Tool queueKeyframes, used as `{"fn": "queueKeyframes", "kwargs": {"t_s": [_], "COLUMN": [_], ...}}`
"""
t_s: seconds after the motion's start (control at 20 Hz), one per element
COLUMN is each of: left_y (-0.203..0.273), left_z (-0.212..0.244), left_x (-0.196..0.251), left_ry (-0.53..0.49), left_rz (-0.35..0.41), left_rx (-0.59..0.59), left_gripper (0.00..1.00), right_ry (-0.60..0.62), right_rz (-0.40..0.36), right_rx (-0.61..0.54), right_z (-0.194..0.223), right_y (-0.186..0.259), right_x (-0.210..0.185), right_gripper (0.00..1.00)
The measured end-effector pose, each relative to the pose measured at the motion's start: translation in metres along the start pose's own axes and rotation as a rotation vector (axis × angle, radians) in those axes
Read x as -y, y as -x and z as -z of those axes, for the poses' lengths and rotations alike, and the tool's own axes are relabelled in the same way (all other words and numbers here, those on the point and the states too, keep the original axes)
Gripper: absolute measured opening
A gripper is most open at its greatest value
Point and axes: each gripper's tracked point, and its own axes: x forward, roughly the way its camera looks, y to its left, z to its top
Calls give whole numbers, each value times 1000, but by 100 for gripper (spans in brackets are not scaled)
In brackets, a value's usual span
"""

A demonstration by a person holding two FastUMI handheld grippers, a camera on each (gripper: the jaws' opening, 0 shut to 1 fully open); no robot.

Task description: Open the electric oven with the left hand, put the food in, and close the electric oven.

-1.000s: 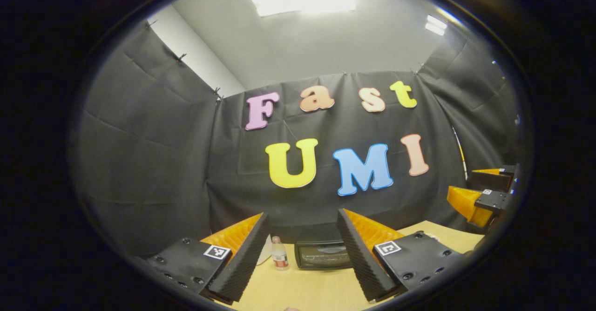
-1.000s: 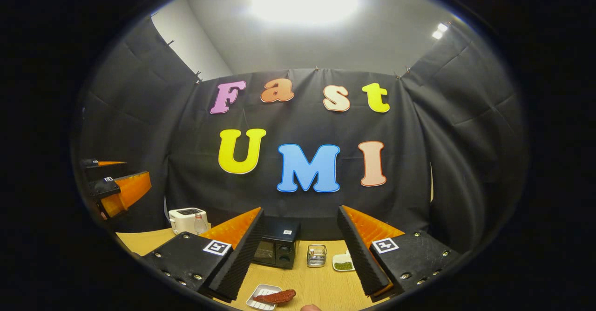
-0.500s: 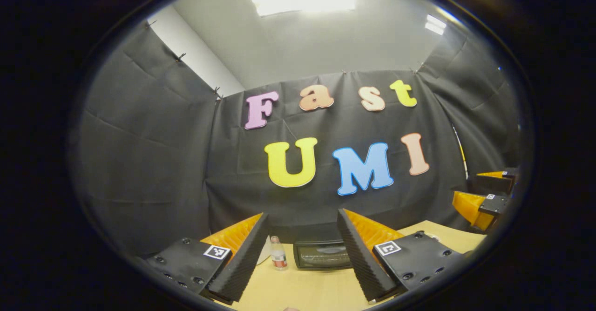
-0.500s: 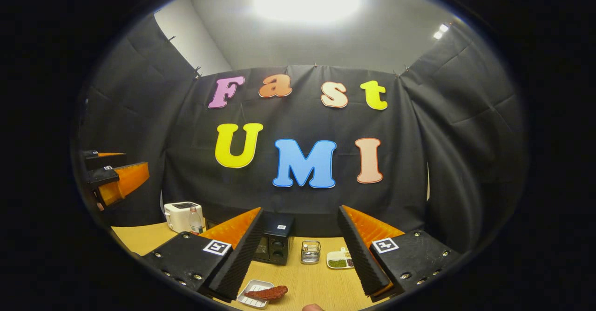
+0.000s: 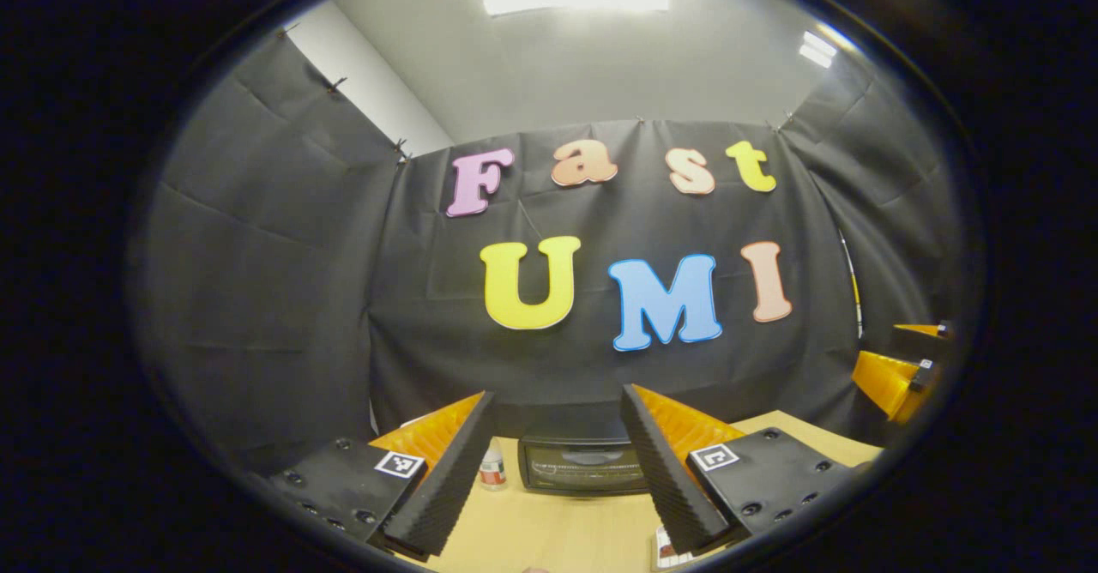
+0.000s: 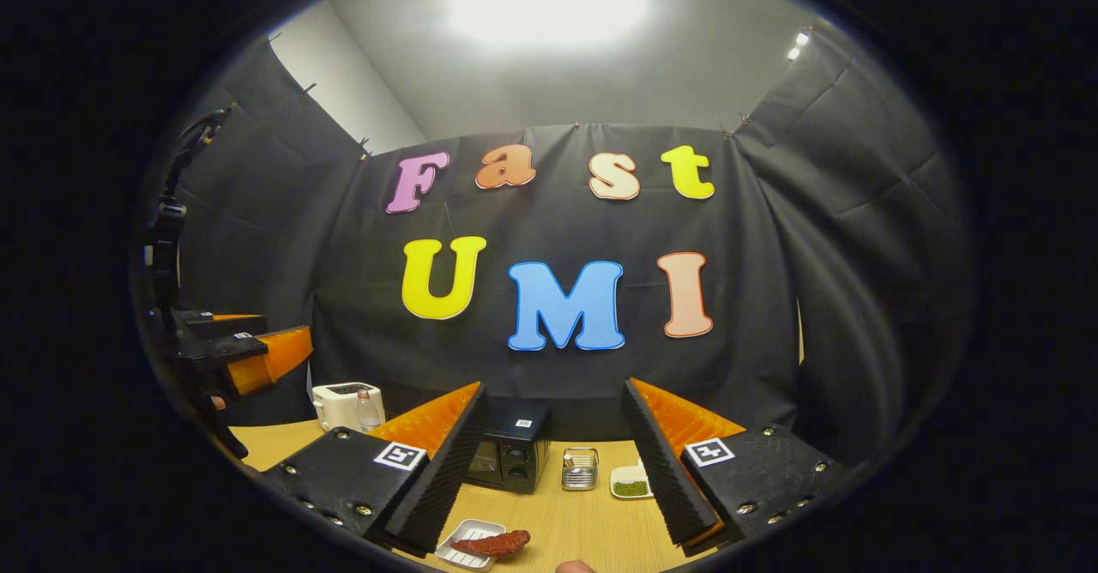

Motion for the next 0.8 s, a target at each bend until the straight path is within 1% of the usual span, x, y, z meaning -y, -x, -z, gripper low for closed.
{"fn": "queueKeyframes", "kwargs": {"t_s": [0.15,0.3,0.45,0.55,0.7,0.75,0.8], "left_y": [-24,-58,-95,-121,-157,-168,-177], "left_z": [8,22,40,50,74,83,92], "left_x": [6,11,16,17,23,23,24], "left_ry": [-23,-18,-9,-22,-25,-23,-20], "left_rz": [7,25,61,85,127,138,144], "left_rx": [-1,-14,-31,-33,-52,-66,-78], "left_gripper": [100,100,100,100,90,90,100], "right_ry": [-3,-5,16,14,22,13,8], "right_rz": [5,16,53,75,113,121,131], "right_rx": [5,10,12,25,2,-5,-12], "right_z": [2,0,0,-4,3,3,3], "right_y": [-4,-12,-25,-32,-45,-48,-52], "right_x": [7,10,12,10,6,3,2], "right_gripper": [94,94,94,94,94,94,94]}}
